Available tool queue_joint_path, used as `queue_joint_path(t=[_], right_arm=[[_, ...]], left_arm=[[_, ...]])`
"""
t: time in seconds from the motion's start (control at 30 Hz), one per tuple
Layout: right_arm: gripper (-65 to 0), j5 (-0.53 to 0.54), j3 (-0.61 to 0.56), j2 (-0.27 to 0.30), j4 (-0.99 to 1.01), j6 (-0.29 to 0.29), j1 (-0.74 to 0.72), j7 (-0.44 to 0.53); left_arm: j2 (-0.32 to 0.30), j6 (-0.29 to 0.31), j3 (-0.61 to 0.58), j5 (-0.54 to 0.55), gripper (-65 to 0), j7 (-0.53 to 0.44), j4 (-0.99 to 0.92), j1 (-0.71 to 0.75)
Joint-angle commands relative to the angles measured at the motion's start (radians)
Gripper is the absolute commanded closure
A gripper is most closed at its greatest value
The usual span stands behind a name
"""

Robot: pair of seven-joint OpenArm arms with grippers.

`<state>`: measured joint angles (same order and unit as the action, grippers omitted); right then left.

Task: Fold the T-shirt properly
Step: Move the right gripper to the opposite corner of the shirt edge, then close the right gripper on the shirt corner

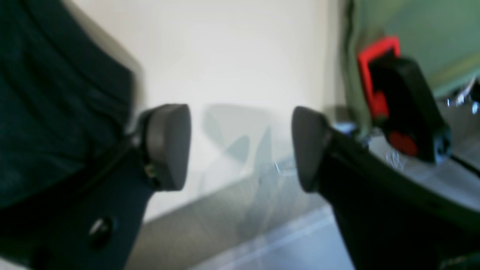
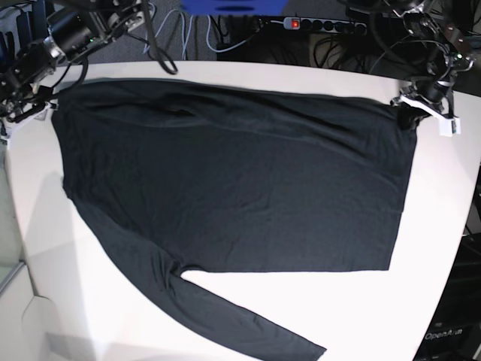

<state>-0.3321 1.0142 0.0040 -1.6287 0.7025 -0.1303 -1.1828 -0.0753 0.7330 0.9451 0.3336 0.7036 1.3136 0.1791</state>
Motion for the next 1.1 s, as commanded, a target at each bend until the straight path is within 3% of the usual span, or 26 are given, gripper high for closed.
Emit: queue_joint_path(t=[0.0, 0.13, 0.33, 0.6, 0.8, 1.07], right_arm=[[-45.1, 0.02, 0.001, 0.024, -0.021, -0.004, -0.015, -0.007], [-45.2, 0.163, 0.001, 0.052, -0.018, -0.004, 0.002, -0.049], [-45.2, 0.417, 0.005, 0.093, -0.018, -0.004, 0.021, -0.208], [-45.2, 0.598, 0.045, 0.092, -0.018, -0.004, 0.037, -0.213], [-45.1, 0.624, 0.082, 0.086, -0.015, -0.004, 0.064, -0.213], [-45.1, 0.626, 0.097, 0.02, -0.015, -0.004, 0.087, -0.213]], left_arm=[[-0.002, -0.035, -0.004, -0.103, -5.8, 0.092, -0.01, 0.01], [-0.002, -0.035, -0.004, -0.103, -5.8, 0.092, -0.01, 0.01], [-0.002, -0.035, -0.004, -0.103, -5.8, 0.092, -0.01, 0.01], [-0.002, -0.035, -0.004, -0.103, -5.8, 0.092, -0.009, 0.013], [-0.002, -0.035, -0.004, -0.103, -5.8, 0.092, -0.009, 0.013], [-0.002, -0.035, -0.004, -0.103, -5.8, 0.092, -0.009, 0.013]])
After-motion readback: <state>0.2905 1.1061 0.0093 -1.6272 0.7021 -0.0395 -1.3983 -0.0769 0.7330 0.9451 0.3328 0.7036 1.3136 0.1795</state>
